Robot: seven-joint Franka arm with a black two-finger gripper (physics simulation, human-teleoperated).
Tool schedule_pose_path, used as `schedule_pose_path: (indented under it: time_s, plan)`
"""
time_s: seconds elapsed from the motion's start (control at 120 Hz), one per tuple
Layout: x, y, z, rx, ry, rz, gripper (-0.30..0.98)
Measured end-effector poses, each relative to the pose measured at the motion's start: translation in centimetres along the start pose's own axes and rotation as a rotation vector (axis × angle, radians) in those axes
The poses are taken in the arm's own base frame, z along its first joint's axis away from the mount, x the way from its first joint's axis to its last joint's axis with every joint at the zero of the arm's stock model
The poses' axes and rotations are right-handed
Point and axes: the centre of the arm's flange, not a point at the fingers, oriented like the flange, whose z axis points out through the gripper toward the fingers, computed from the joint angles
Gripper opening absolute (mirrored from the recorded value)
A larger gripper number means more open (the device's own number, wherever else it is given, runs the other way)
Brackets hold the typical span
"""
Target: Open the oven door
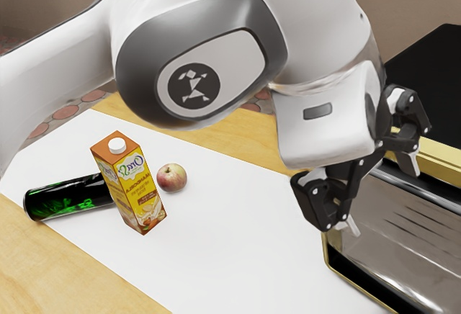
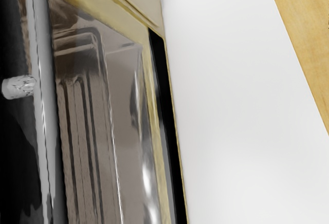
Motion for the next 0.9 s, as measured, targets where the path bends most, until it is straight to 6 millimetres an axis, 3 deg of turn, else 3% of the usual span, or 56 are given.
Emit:
schedule_pose_path:
  time_s: [0.317, 0.508, 0.567, 0.6, 0.617, 0.633, 0.65, 0.667, 0.683, 0.7, 0.717, 0.742, 0.758, 0.783, 0.825, 0.867, 0.9]
  plan:
    - [-1.2, -0.7, 0.9, 0.012, 0.005, 0.062, 0.68]
    - [-3.4, -1.1, 1.9, 0.002, -0.012, 0.032, 0.69]
    - [-3.7, -0.4, 2.8, -0.017, -0.031, 0.028, 0.7]
    - [-3.6, 2.7, 2.3, -0.023, -0.089, 0.026, 0.61]
    - [-2.8, 6.7, 0.1, 0.0, -0.147, 0.026, 0.35]
    - [-1.0, 11.5, -2.7, 0.033, -0.194, 0.031, 0.38]
    - [1.6, 16.6, -7.9, 0.128, -0.232, 0.045, 0.41]
    - [3.9, 22.3, -15.2, 0.29, -0.274, 0.046, 0.44]
    - [4.9, 26.3, -21.5, 0.429, -0.305, 0.029, 0.47]
    - [3.0, 25.1, -25.5, 0.484, -0.307, -0.028, 0.49]
    - [-0.8, 21.6, -28.4, 0.495, -0.282, -0.112, 0.51]
    - [-9.7, 14.8, -28.9, 0.442, -0.242, -0.282, 0.54]
    - [-15.9, 11.0, -27.1, 0.384, -0.229, -0.401, 0.55]
    - [-23.6, 6.9, -23.1, 0.293, -0.23, -0.554, 0.57]
    - [-33.2, 3.9, -15.8, 0.145, -0.253, -0.756, 0.59]
    - [-40.4, 3.7, -8.4, -0.009, -0.265, -0.92, 0.61]
    - [-42.3, 3.7, -5.1, -0.076, -0.262, -0.991, 0.63]
